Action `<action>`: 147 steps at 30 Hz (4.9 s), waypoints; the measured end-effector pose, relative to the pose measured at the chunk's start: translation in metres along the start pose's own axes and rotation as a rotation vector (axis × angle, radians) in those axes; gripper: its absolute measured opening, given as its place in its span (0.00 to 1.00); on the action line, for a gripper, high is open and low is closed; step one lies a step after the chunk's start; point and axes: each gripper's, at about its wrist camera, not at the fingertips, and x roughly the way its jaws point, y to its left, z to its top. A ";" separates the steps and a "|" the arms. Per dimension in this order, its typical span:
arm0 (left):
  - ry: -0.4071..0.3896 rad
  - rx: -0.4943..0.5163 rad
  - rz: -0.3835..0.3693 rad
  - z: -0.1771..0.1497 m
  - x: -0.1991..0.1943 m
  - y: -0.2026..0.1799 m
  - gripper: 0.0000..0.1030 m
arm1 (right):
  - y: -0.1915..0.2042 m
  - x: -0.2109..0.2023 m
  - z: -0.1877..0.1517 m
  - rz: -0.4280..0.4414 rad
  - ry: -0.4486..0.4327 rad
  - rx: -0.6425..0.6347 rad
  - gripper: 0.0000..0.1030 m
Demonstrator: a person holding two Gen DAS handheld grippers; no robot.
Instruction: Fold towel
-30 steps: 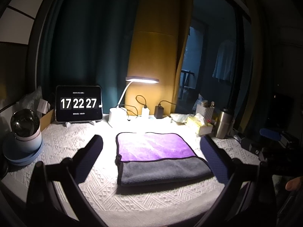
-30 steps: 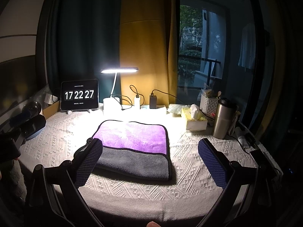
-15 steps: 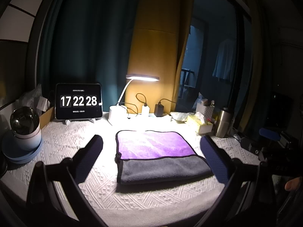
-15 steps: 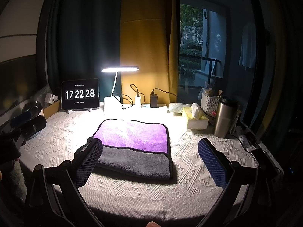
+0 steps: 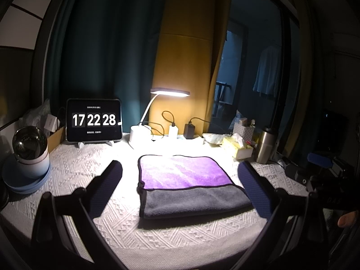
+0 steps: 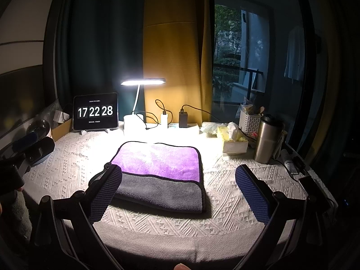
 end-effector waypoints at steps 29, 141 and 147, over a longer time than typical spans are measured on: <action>0.016 -0.011 -0.021 -0.006 0.006 0.001 1.00 | 0.004 0.008 -0.010 0.009 0.007 0.003 1.00; 0.367 -0.026 0.149 -0.024 0.198 0.061 0.06 | -0.066 0.198 -0.011 0.060 0.255 0.024 0.07; 0.344 -0.021 0.155 -0.014 0.209 0.062 0.06 | -0.070 0.210 -0.001 0.063 0.232 0.025 0.07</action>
